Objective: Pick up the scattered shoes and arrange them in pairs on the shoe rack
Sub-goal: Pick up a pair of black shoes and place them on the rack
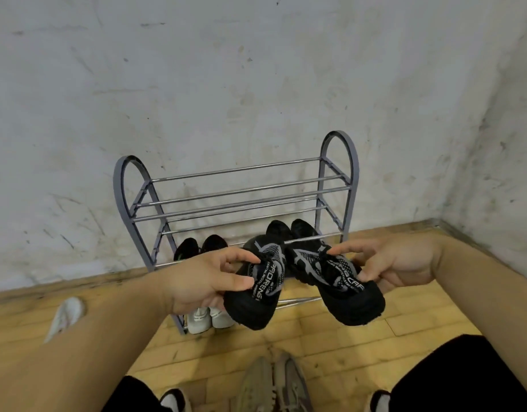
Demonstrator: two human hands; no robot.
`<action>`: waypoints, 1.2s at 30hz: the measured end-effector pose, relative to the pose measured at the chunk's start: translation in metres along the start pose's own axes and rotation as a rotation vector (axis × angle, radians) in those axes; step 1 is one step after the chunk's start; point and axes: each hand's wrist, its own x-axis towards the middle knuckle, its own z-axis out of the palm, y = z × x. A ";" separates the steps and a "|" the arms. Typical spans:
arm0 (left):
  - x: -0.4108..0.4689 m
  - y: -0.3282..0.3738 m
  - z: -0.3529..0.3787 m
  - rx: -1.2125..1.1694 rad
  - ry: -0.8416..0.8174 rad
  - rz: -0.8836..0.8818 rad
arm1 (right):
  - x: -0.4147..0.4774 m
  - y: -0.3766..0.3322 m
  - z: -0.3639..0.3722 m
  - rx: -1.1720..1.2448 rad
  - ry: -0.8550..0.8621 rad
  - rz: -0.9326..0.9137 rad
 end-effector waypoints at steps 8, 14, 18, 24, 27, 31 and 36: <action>0.051 -0.074 0.027 0.022 -0.031 -0.261 | 0.043 0.051 0.000 -0.112 0.001 0.346; 0.121 -0.153 0.035 -0.046 0.077 -0.360 | 0.109 0.119 -0.019 -0.104 0.110 0.472; 0.174 -0.206 0.041 -0.098 0.167 -0.360 | 0.167 0.180 -0.031 0.027 0.242 0.398; 0.259 -0.250 0.018 -0.128 0.312 -0.276 | 0.253 0.227 -0.066 0.103 0.416 0.221; 0.300 -0.264 0.008 -0.090 0.354 -0.222 | 0.288 0.235 -0.088 0.101 0.475 0.150; 0.337 -0.278 -0.003 0.039 0.349 -0.200 | 0.324 0.245 -0.113 0.110 0.547 0.070; 0.374 -0.289 -0.002 0.089 0.451 -0.162 | 0.358 0.251 -0.132 0.089 0.658 0.011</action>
